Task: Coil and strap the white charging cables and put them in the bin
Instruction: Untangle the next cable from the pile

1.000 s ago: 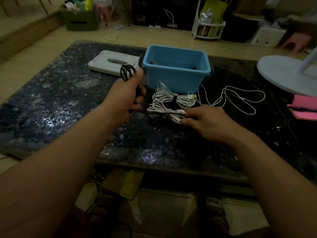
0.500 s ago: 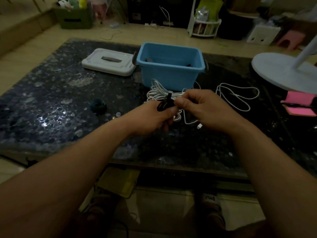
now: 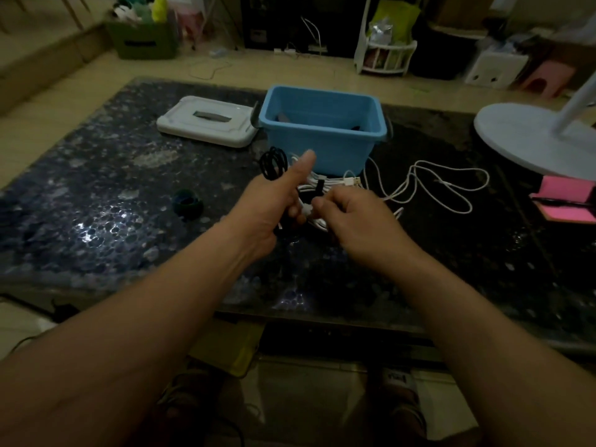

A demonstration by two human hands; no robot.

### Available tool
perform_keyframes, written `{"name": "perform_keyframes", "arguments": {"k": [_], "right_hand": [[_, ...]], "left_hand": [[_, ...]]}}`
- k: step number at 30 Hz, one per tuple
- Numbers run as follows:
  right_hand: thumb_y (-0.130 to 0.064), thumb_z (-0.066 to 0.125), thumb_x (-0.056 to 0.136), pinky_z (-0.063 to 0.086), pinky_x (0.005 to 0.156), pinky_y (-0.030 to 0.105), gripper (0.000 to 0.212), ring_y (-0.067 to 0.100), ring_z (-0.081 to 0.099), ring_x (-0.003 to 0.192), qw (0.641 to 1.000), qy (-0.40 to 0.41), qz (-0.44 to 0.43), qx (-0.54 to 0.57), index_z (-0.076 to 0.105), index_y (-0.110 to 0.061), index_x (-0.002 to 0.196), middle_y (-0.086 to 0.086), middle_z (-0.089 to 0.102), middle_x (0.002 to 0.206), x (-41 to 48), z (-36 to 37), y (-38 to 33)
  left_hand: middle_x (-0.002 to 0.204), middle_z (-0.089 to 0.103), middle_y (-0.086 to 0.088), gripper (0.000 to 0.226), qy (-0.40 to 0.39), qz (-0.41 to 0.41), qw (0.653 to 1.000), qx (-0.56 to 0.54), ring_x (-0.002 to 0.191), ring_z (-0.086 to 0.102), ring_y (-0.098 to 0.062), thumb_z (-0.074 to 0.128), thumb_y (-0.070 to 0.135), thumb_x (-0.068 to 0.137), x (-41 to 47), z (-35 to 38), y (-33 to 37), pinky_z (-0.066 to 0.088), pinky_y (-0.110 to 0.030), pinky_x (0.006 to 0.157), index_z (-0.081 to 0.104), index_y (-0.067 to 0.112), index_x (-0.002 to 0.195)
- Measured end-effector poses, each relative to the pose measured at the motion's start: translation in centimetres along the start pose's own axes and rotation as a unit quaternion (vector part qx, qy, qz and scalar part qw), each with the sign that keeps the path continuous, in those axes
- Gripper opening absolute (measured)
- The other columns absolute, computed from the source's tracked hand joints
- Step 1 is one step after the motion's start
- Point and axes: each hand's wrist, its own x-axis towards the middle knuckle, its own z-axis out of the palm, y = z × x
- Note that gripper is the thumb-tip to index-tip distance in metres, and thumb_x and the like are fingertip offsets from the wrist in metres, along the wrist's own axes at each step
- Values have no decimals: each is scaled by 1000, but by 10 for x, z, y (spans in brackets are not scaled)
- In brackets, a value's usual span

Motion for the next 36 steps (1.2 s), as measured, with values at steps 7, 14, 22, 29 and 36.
{"name": "perform_keyframes", "arguments": {"k": [7, 14, 22, 29, 36], "right_hand": [[-18, 50, 111, 61, 76, 41, 18, 23, 73, 72, 949, -123, 110, 270, 61, -10, 100, 5, 74, 76, -8, 20, -13], [-10, 59, 106, 56, 63, 28, 8, 12, 62, 58, 942, -231, 119, 213, 63, -6, 100, 2, 59, 68, -11, 14, -5], [-36, 70, 99, 42, 51, 22, 32, 9, 49, 51, 976, -58, 102, 182, 72, -4, 95, -5, 54, 56, 4, -22, 7], [-32, 70, 100, 34, 48, 22, 26, 5, 42, 44, 969, -54, 99, 219, 69, -15, 80, -8, 52, 51, 6, -20, 6], [-18, 61, 106, 43, 57, 27, 18, 12, 51, 59, 960, -67, 99, 252, 72, -12, 93, 1, 62, 70, 9, -34, 17]], "left_hand": [[68, 61, -7, 58, -2, 2, 993, -121, 71, 64, -24, 56, 52, 103, 0, 0, -1, 57, -44, 77, 60, 18, 55], [53, 34, 2, 47, 106, 88, 990, -14, 47, 32, -12, 57, 53, 104, 10, -35, 26, 31, -27, 46, 50, 22, 69], [90, 77, 20, 33, -69, 76, 924, 368, 72, 64, 16, 73, 52, 92, -2, -35, 16, 47, -11, 63, 75, 29, 115], [55, 60, 14, 33, -168, 88, 859, 475, 49, 50, 2, 61, 45, 103, -4, -18, 1, 38, -14, 50, 64, 25, 76], [56, 46, 4, 30, -145, 32, 938, 312, 52, 48, -17, 53, 36, 109, -4, -18, 1, 54, -37, 58, 57, 17, 86]]}}
